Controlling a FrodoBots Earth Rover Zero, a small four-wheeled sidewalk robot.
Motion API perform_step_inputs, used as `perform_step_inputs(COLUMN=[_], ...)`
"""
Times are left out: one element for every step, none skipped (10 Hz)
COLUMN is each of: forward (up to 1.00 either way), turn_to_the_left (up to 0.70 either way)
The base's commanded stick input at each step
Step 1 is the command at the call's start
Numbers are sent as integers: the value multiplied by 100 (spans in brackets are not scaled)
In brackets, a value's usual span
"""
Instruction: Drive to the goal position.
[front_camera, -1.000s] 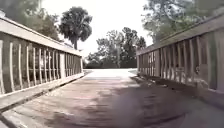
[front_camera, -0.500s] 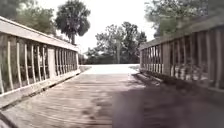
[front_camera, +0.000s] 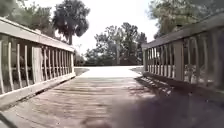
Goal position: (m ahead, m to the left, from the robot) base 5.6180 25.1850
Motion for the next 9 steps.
perform_step_inputs(forward=[85, 85, 85, 85, 85, 85, 85, 85, 85], turn_to_the_left=[0, 0, 0, 0, 0, 0, 0, 0, 0])
